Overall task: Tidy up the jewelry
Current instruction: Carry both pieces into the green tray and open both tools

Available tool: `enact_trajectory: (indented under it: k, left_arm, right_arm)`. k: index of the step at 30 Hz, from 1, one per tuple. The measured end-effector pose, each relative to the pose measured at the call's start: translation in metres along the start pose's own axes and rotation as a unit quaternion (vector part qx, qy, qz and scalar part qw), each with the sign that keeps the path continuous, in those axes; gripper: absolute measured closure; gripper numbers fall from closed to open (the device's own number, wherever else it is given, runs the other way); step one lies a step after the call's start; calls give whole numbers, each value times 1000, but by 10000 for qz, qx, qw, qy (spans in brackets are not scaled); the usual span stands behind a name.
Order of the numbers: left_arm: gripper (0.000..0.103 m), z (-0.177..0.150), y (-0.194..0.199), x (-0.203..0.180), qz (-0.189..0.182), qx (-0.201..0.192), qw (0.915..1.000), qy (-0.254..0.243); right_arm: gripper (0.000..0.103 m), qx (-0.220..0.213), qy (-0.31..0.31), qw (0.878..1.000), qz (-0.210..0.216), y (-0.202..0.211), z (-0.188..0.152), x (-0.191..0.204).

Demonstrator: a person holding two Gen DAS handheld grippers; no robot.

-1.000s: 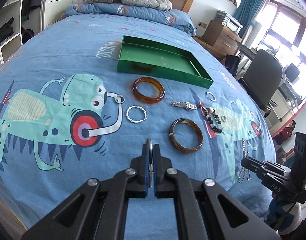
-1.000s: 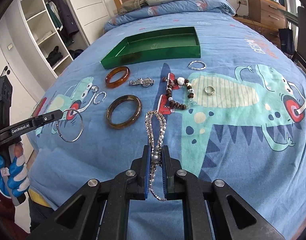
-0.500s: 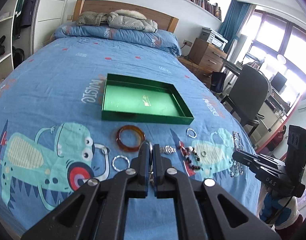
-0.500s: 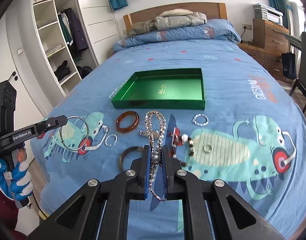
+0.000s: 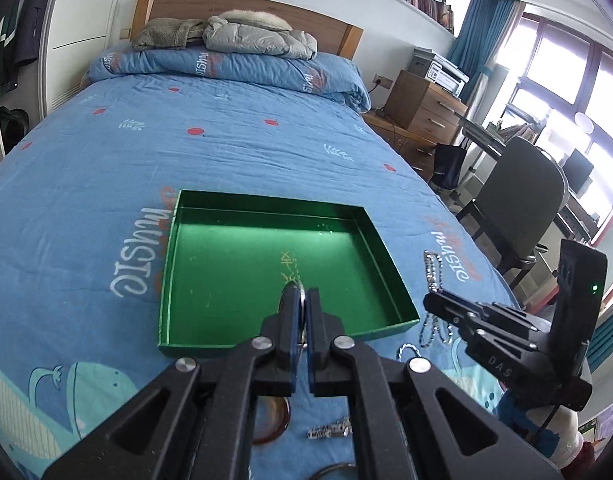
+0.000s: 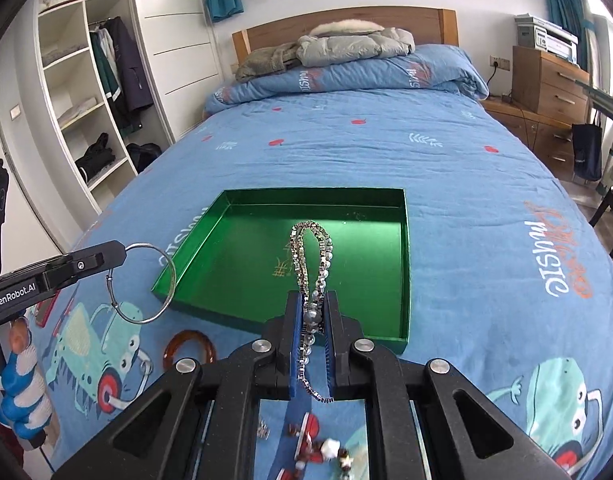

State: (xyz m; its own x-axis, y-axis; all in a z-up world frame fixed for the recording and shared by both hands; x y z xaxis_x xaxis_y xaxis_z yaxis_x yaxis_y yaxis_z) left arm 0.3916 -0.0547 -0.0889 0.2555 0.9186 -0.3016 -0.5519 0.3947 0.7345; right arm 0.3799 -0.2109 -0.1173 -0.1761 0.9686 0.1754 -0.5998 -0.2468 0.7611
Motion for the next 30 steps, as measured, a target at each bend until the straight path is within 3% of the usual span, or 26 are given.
enact_trajectory:
  k: [4, 8, 17, 25, 30]
  left_arm:
    - [101, 21, -38, -2, -305, 160, 9992, 185]
    - [101, 28, -73, 13, -315, 348, 9980, 418]
    - [100, 18, -110, 77, 290, 573, 9946, 814]
    - [100, -6, -135, 101, 817, 936, 9890, 800]
    - [99, -5, -131, 99, 1035, 950, 9875, 707]
  right_arm:
    - [93, 216, -109, 9997, 17, -43, 12, -13]
    - [93, 515, -203, 9985, -49, -80, 14, -26]
    - [93, 919, -197, 9951, -304, -119, 8, -46]
    - [89, 1044, -138, 9937, -396, -130, 7, -46]
    - [67, 1043, -68, 9937, -403, -125, 4, -43]
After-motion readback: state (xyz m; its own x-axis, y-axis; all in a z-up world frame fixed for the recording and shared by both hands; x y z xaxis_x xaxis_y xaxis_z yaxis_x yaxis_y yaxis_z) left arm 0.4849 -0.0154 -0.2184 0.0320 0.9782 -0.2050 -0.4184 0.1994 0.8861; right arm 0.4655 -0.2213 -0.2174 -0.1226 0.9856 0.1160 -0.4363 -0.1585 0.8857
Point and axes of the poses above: each gripper's, at about its wrist camera, not at the fingertips, and y roughly against the way its jaws point, x to its left, z to its top, the point moved 8 cm from there along -y, roughly the way its jaws point, and after that the axes turned 7 degrees about x, right-handed, at the moved point
